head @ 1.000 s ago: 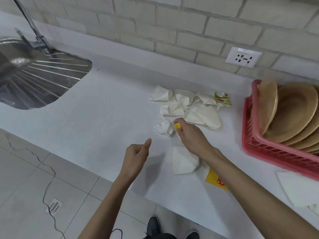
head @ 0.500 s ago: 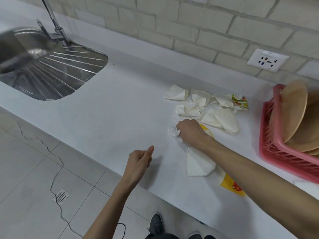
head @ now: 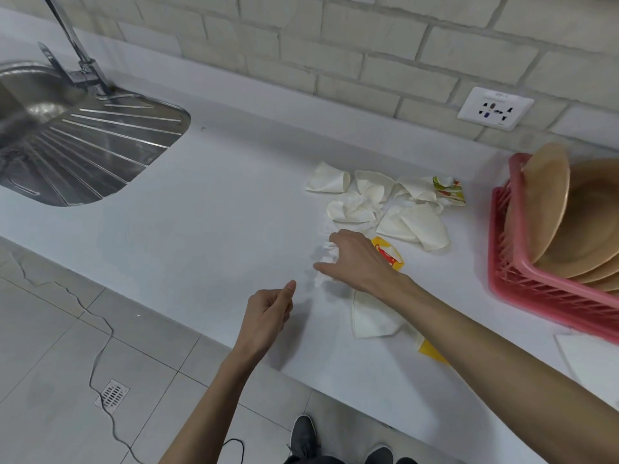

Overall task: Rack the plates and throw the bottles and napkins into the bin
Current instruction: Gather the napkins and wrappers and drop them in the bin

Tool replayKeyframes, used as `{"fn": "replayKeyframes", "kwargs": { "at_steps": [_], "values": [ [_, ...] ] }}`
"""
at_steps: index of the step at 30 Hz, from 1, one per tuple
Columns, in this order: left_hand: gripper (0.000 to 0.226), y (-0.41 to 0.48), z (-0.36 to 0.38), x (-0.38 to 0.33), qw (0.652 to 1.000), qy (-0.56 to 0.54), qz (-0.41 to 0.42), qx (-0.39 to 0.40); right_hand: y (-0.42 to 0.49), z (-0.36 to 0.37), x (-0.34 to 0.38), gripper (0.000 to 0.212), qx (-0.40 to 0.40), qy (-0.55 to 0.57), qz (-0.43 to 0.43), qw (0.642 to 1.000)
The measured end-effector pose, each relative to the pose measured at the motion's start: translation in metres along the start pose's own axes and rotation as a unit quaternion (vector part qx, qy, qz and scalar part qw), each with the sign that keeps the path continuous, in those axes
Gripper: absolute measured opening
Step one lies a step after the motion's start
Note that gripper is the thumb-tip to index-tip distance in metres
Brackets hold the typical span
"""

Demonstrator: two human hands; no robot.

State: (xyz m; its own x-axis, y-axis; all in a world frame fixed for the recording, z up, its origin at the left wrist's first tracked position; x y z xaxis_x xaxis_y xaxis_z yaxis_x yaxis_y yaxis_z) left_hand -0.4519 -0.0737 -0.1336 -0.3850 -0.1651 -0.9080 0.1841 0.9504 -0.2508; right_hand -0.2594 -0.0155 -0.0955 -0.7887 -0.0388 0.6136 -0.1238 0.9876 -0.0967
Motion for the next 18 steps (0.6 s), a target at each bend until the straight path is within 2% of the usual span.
{"fn": "replayKeyframes", "kwargs": {
  "at_steps": [5,7,13,16,18],
  "values": [
    [0.057,0.002,0.0,-0.003,1.0,0.002,0.006,0.003,-0.002,-0.003,-0.005,0.012,-0.008,0.017,-0.008,1.0],
    [0.057,0.002,0.0,-0.005,1.0,0.004,0.008,0.003,-0.003,-0.004,-0.007,0.009,-0.009,0.03,-0.007,0.999],
    [0.056,0.001,0.001,-0.008,1.0,0.0,0.008,-0.001,-0.009,-0.009,0.003,0.029,0.025,0.158,0.027,0.987],
    [0.056,0.001,0.003,-0.009,1.0,0.0,0.008,-0.002,-0.01,-0.011,0.007,0.016,0.008,0.147,0.007,0.989],
    [0.057,0.002,0.003,-0.009,1.0,-0.004,0.007,-0.002,-0.01,-0.011,0.007,0.035,0.006,0.156,0.018,0.988]
  ]
}}
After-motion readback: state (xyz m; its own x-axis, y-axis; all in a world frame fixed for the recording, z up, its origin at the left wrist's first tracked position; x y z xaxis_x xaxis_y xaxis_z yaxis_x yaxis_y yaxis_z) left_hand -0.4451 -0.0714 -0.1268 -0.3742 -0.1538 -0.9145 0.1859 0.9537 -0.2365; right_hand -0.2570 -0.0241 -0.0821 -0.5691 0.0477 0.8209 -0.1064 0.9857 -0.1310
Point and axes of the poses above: each hand's wrist, its own y-axis towards the middle knuckle, its own z-axis out of the palm, x = y × z, the point moved 2 cm from there along y, towards the middle knuckle, and after that the axes turned 9 degrees about y, right-handed, at the moved point
